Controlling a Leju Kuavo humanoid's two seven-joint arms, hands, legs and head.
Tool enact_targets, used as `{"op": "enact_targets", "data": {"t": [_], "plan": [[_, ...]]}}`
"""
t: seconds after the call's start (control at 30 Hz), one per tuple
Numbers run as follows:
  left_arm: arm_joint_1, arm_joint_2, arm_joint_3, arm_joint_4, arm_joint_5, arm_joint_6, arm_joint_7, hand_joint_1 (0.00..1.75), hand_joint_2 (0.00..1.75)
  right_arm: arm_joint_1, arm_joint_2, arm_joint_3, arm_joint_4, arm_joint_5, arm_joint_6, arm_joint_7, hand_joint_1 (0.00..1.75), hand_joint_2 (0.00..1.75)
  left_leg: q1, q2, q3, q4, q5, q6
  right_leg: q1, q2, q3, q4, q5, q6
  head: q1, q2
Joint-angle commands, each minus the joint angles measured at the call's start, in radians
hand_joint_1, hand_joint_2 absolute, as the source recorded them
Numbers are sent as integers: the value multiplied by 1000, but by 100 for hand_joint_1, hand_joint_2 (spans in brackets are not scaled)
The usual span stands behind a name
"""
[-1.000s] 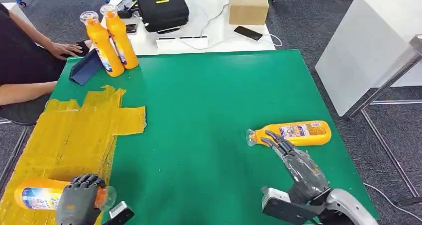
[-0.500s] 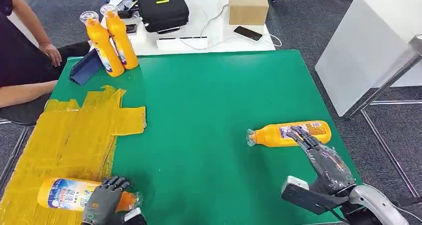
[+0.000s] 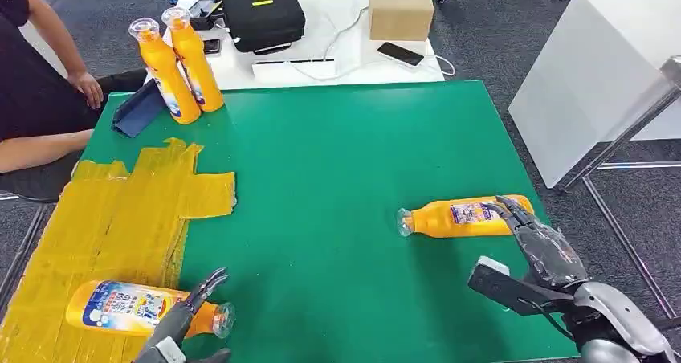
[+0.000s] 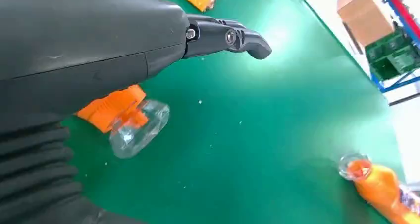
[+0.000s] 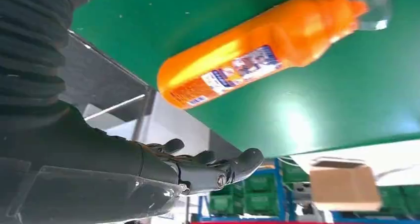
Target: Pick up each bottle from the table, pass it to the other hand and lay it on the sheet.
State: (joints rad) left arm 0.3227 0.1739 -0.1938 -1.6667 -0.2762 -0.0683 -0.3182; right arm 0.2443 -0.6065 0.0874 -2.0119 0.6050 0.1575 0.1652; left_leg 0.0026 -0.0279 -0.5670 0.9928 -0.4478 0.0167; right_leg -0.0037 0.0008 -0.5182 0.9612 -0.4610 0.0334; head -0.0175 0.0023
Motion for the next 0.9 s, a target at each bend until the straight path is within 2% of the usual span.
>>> {"op": "enact_targets", "data": {"t": [0.03,0.07,0.23,0.3,0.43,0.6,0.9], "plan": [[25,-112,153,-99,266,-165,-48,0,0,-57,64,-6,188,84,-10,16,0,175,1,4,3,-1,-1,-1,2,2,3,-3,1,0,0,0],[30,-127,180,-122,347,-211,-42,0,0,-59,71,-5,213,100,-14,16,0,175,1,3,1,0,0,0,2,2,1,-2,1,0,0,0],[33,-138,201,-140,384,-230,-44,0,0,-60,71,-3,227,108,-14,17,0,175,2,5,3,-1,-1,-1,2,2,3,-3,1,0,0,0],[57,-169,297,-240,517,-311,-9,0,0,-16,68,-52,312,120,-25,32,0,175,3,4,2,0,-1,0,3,2,3,-3,1,0,0,0],[74,-180,334,-272,518,-329,26,0,0,7,97,-121,414,161,-44,28,0,175,2,2,2,-1,-1,-1,2,0,3,-3,0,0,-1,0],[74,-179,327,-262,535,-348,25,0,0,-28,101,-125,467,171,-46,17,0,175,1,3,3,-2,-1,0,2,1,4,-4,0,0,0,0],[52,-146,279,-245,553,-349,26,0,0,-181,146,-102,636,204,-17,3,0,175,1,4,3,-2,0,0,1,2,2,-3,1,0,0,0]]}}
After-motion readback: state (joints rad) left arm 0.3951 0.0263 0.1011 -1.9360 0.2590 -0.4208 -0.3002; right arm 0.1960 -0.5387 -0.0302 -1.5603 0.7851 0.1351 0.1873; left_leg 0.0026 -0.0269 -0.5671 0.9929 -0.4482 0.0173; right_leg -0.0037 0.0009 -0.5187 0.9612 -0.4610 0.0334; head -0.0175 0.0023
